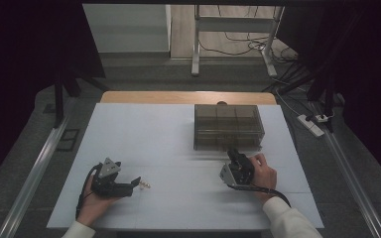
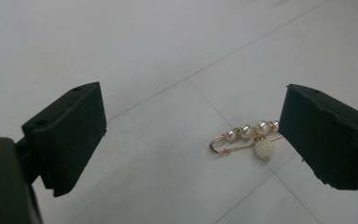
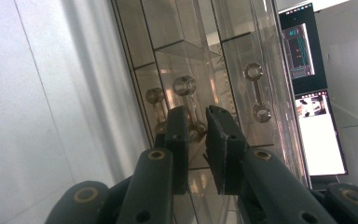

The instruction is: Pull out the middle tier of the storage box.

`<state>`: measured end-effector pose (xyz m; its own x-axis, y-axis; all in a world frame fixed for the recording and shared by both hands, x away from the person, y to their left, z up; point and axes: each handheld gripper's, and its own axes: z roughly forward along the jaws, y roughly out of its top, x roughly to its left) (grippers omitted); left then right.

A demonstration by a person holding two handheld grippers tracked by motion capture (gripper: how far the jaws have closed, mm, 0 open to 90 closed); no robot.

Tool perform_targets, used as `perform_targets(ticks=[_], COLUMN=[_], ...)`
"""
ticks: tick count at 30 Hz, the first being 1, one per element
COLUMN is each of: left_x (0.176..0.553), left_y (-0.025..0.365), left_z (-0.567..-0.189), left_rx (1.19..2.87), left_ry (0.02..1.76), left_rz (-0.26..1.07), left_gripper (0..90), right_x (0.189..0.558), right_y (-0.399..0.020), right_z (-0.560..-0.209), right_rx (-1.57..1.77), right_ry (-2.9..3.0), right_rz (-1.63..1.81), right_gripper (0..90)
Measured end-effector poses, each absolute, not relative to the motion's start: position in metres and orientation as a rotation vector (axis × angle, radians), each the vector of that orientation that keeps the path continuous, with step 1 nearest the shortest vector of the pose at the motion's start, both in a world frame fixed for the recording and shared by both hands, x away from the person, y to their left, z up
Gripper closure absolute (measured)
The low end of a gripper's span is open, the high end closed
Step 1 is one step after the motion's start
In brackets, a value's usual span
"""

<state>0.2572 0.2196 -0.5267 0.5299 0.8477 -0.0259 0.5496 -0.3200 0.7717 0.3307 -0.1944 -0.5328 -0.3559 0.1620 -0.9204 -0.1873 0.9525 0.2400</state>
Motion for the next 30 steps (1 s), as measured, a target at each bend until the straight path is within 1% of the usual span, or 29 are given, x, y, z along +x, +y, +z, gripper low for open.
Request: perform_targets(ticks=[2,9,18,22,24,30], left_x=[0.257,0.257,0.257,0.257,0.257,0.257], left_y=[0.22,0.22,0.221,0.221,0.22,0.22], left_z=[-0.527,-0.526,-0.526,-0.526,-0.526,-0.526], left_rx=[2.013,2.013,2.01,2.01,2.013,2.011], left_ry=[1.133,1.132,1.132,1.132,1.131,1.133], left_rz=[0.503,0.502,0.504,0.504,0.503,0.503], left_gripper=[7.6,7.6,7.6,7.6,7.6,7.6], right_x=[0.331,0.33,0.332,0.334,0.335,0.335], right_y=[-0.195,-0.195,-0.2,-0.203,-0.205,-0.211], right_z=[-0.532,-0.528,-0.512,-0.505,-0.502,-0.49], right_rx=[-0.025,0.015,0.14,0.203,0.223,0.295], right_ry=[1.903,1.956,2.109,2.195,2.221,2.281], right_rz=[0.366,0.426,0.653,0.751,0.79,0.942], right_gripper=[76.6,60.2,47.5,39.8,37.8,36.6])
